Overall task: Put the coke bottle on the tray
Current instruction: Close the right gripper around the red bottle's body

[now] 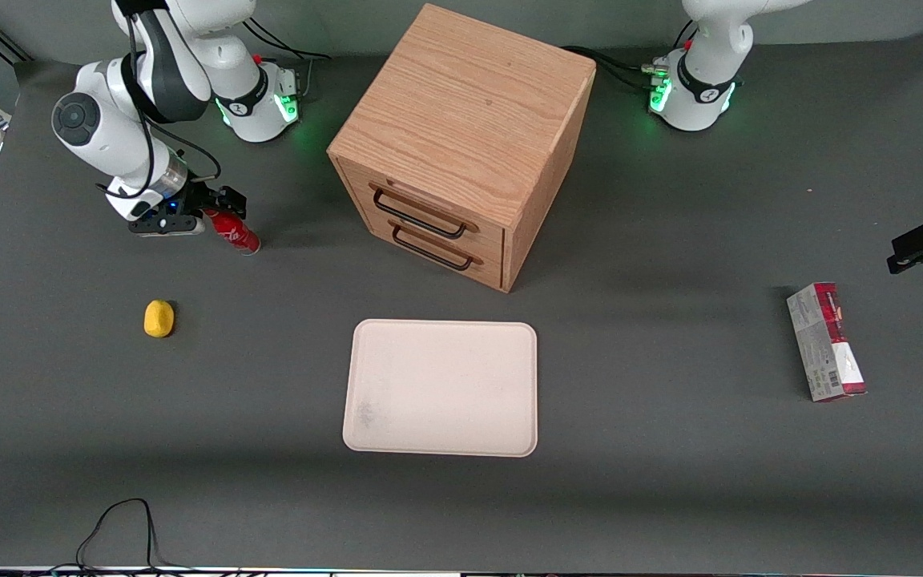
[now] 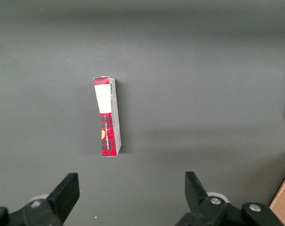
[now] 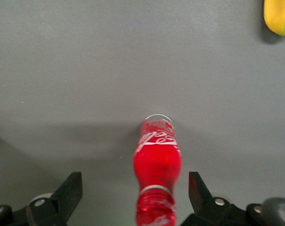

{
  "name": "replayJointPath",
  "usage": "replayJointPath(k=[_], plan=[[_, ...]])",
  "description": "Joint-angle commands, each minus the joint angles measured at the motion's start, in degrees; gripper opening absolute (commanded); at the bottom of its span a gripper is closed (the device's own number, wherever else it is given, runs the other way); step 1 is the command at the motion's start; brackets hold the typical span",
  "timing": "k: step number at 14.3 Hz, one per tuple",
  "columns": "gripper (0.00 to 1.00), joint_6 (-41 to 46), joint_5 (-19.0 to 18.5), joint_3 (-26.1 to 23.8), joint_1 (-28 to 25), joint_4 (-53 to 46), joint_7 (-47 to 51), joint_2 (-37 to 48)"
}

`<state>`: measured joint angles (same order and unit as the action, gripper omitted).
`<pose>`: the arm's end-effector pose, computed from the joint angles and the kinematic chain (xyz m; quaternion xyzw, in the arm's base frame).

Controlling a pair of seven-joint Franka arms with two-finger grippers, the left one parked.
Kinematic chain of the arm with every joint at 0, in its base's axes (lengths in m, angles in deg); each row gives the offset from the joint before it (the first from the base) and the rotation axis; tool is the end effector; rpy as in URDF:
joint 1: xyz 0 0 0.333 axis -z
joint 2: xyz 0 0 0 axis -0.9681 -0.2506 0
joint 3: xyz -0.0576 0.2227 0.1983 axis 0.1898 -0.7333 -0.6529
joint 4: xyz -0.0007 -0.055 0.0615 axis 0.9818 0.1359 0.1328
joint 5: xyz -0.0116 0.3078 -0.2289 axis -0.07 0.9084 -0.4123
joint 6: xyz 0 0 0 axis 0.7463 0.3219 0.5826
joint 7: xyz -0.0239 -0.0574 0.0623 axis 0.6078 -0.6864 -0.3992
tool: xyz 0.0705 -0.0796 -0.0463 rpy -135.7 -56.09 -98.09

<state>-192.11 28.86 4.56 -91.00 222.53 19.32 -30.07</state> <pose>0.3682 0.0123 0.2985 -0.9983 0.0117 0.0527 0.0231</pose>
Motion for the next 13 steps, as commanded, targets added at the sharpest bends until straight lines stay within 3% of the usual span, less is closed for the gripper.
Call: replayJointPath(k=[1, 3, 6, 9, 13], plan=[[1.00, -0.60, -2.06, 2.83, 0.13, 0.48, -2.02, -0.10], [0.94, -0.60, -2.06, 2.92, 0.13, 0.57, -2.02, -0.81], [0.63, -0.68, -1.97, 2.92, 0.13, 0.48, -2.02, -1.16], [0.26, -0.95, -1.80, 3.01, 0.13, 0.31, -1.93, -2.56], [0.00, -1.04, -1.44, 2.83, -0.13, -0.13, -1.93, -3.61]])
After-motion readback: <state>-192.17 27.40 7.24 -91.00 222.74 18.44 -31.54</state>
